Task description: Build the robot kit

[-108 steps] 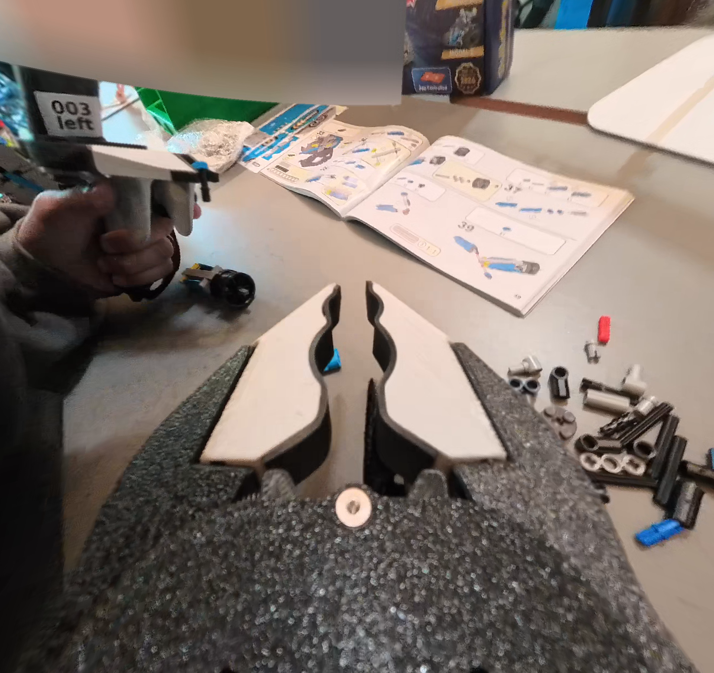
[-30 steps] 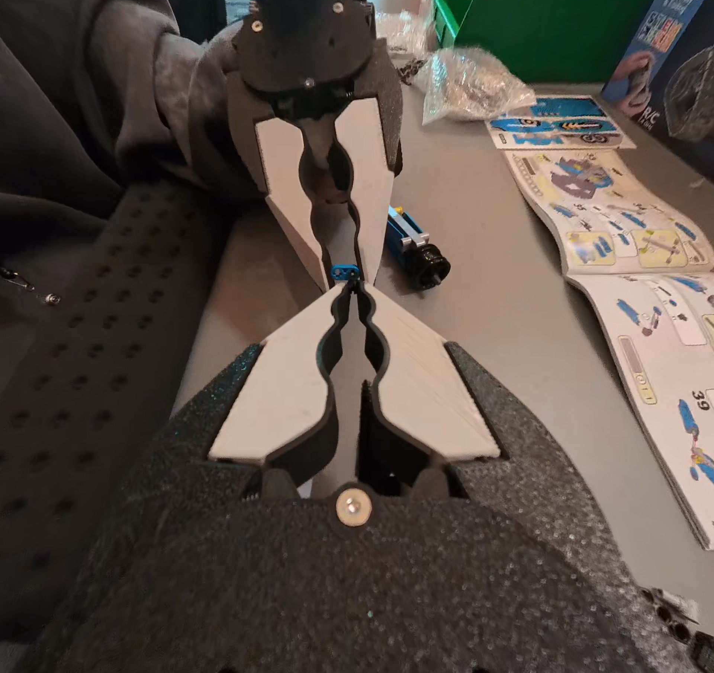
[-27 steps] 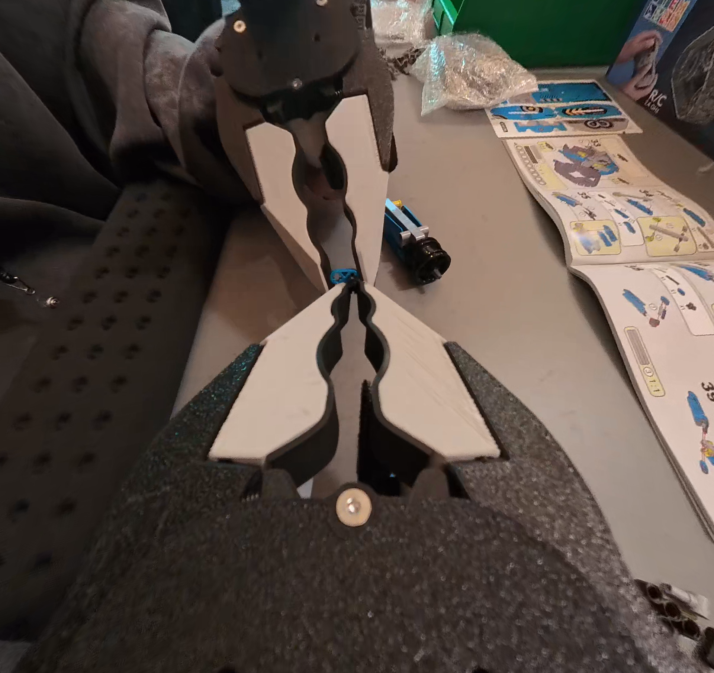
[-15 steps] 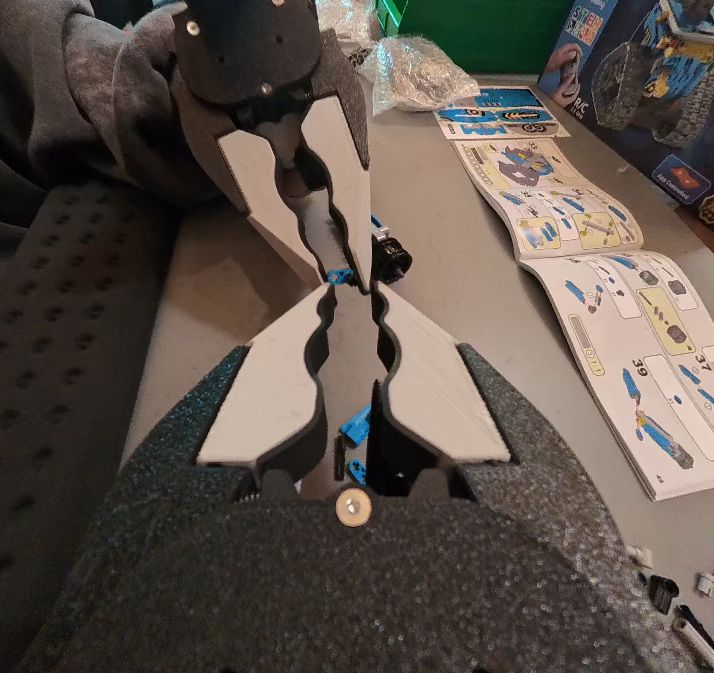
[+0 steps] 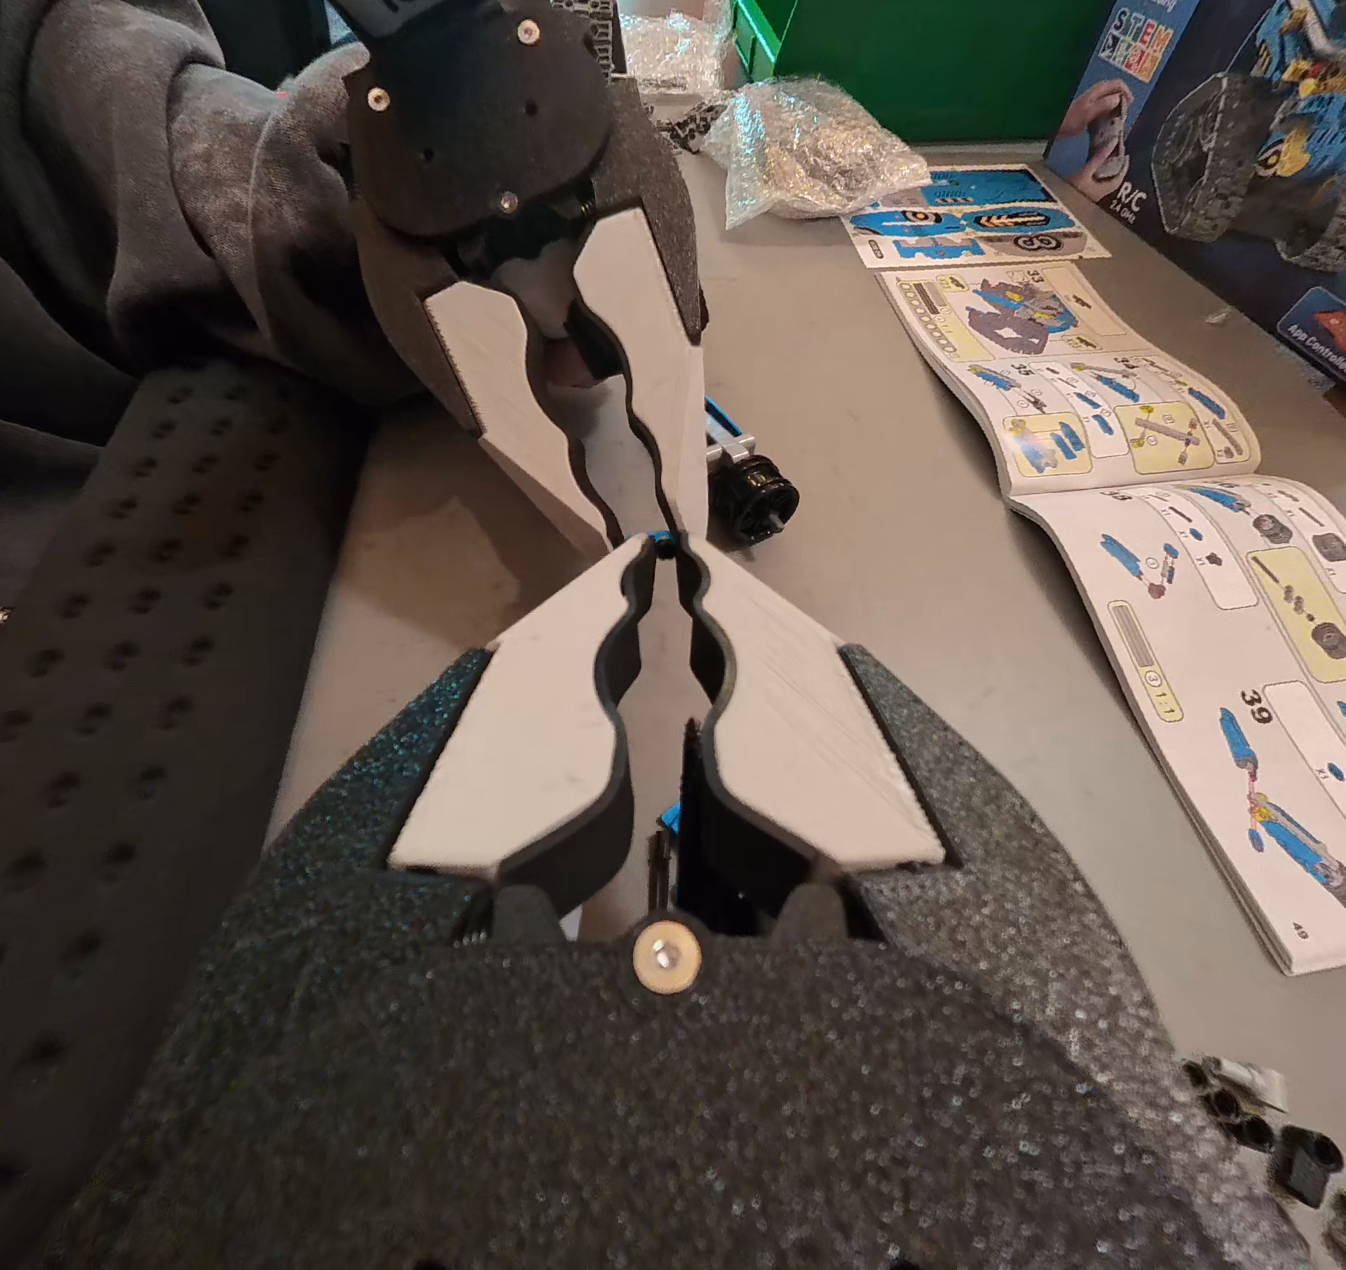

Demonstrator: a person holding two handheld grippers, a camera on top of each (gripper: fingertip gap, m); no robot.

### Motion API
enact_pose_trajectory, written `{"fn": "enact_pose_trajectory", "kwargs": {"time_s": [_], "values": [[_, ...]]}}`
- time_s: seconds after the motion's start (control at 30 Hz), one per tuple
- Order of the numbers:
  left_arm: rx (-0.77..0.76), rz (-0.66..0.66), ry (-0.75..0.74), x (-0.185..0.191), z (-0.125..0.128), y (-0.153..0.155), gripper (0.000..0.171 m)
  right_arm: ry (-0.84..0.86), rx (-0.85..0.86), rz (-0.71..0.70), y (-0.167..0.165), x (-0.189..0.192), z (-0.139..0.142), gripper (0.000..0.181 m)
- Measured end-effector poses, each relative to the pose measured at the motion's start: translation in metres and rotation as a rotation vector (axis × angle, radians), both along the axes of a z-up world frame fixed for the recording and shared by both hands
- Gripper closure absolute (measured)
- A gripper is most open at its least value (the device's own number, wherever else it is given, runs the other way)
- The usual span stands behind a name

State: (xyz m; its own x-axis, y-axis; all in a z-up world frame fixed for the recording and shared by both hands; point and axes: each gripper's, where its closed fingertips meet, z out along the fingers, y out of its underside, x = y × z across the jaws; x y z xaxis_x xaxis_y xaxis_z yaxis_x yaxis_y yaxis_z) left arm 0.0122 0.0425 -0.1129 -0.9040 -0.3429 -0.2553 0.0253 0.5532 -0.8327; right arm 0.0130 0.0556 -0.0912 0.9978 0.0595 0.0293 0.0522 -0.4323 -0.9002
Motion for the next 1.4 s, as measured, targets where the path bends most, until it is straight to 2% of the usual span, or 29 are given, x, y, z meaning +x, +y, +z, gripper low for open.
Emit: {"fn": "enact_pose_trajectory", "kwargs": {"time_s": [0.23, 0.43, 0.53, 0.67, 1.0, 1.07, 1.2, 1.4], "values": [[0.024, 0.013, -0.071, -0.001, 0.006, -0.001, 0.159, 0.108, 0.001, 0.01, -0.003, 0.0, 0.001, 0.177], [0.011, 0.015, -0.075, -0.002, 0.01, -0.001, 0.159, 0.187, 0.02, 0.019, -0.003, -0.001, 0.002, 0.177], [0.029, 0.01, -0.074, -0.002, 0.005, -0.002, 0.159, 0.18, 0.005, 0.018, -0.002, -0.002, -0.001, 0.177], [-0.049, 0.008, -0.042, -0.002, 0.015, -0.001, 0.158, 0.157, 0.036, 0.029, -0.005, -0.003, 0.007, 0.177], [-0.06, -0.009, -0.017, -0.003, 0.012, -0.001, 0.157, 0.162, 0.029, 0.043, -0.007, -0.004, 0.006, 0.177], [-0.074, 0.015, 0.069, 0.0, 0.005, 0.0, 0.157, 0.12, -0.008, 0.023, -0.006, -0.001, -0.001, 0.177], [-0.101, 0.082, 0.097, 0.009, 0.006, 0.001, 0.146, -0.051, -0.037, -0.065, -0.001, 0.011, -0.002, 0.177], [-0.112, 0.132, 0.119, 0.017, 0.004, 0.006, 0.157, -0.291, -0.088, -0.105, 0.006, 0.011, -0.002, 0.177]]}}
